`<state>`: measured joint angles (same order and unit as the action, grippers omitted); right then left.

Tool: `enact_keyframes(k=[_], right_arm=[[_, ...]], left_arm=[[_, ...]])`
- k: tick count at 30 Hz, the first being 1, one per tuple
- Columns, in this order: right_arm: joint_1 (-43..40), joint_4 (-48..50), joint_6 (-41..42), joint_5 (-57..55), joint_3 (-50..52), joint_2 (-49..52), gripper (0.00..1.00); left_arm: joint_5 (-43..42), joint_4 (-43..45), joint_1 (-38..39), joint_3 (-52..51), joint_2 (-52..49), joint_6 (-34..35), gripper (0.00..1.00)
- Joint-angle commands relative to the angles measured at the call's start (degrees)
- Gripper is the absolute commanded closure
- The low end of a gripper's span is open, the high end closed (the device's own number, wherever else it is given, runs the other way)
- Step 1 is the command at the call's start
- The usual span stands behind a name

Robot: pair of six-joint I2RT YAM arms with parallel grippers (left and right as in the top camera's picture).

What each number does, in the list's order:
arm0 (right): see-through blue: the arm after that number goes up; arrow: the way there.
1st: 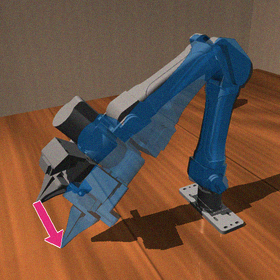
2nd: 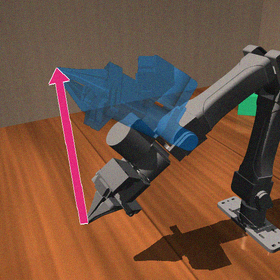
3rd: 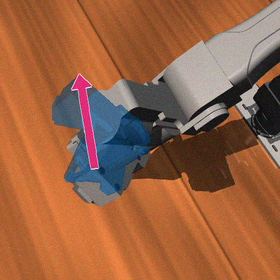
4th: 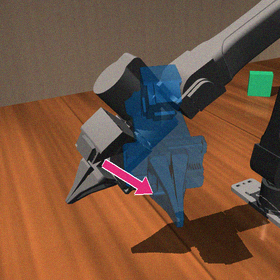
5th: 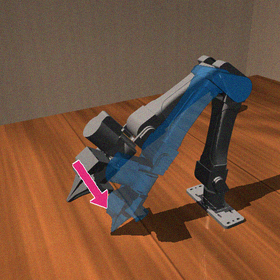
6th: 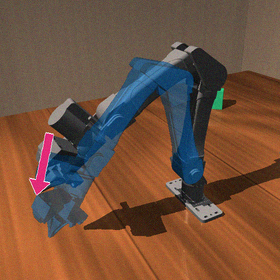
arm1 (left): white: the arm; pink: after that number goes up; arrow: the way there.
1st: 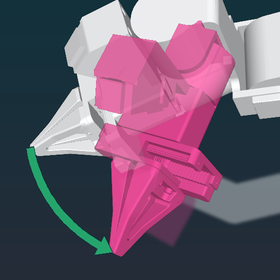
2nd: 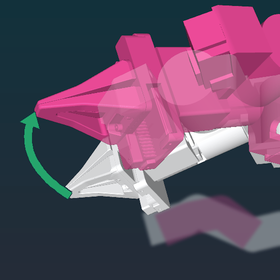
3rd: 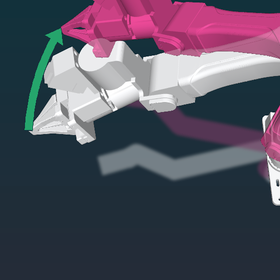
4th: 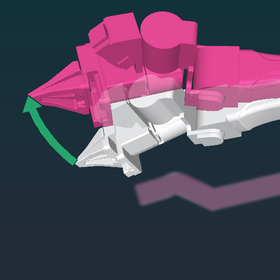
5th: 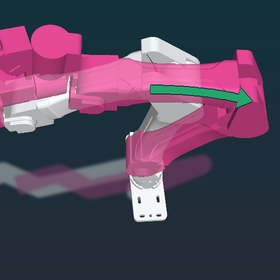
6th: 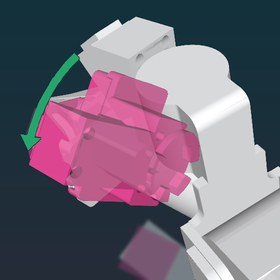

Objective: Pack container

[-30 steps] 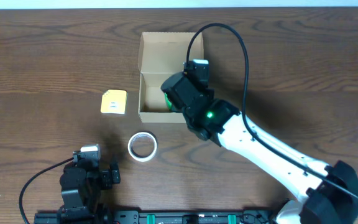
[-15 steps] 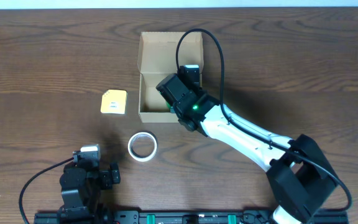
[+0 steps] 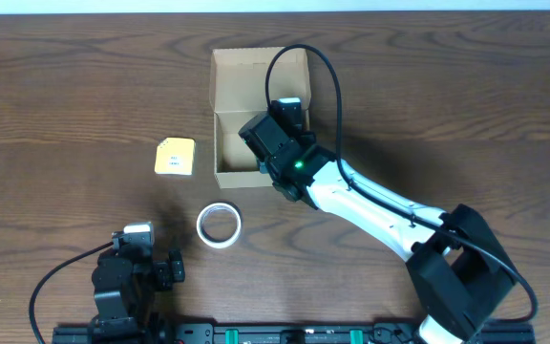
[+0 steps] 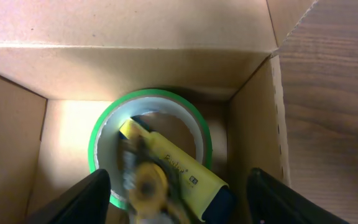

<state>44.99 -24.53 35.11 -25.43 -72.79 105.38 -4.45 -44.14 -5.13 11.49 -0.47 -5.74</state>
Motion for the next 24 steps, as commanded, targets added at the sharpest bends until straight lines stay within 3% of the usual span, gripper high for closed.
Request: enact_keyframes(k=[1, 7, 10, 16, 24], right_arm=[[-0.3, 0.1, -0.1, -0.7, -0.9, 0.6, 0.22], [0.1, -1.0, -6.4, -0.6, -7.4, -2.7, 0.19], [1.4, -3.6, -9.6, 2.4, -9.6, -8.9, 0.01], [-1.7, -19.5, -9.5, 13.5, -9.0, -20.4, 0.01], [-9.7, -20.0, -12.5, 13.7, 14.2, -49.9, 0.01]], left_arm=[[0.4, -1.7, 0.2, -0.5, 0.3, 1.1, 0.05], [0.4, -1.7, 0.2, -0.5, 0.3, 1.1, 0.05], [0.4, -1.7, 0.2, -0.5, 0.3, 1.1, 0.05], [0.4, -1.7, 0.2, -0.5, 0.3, 1.1, 0.05], [0.4, -1.7, 0.2, -0.5, 0.3, 1.1, 0.05]])
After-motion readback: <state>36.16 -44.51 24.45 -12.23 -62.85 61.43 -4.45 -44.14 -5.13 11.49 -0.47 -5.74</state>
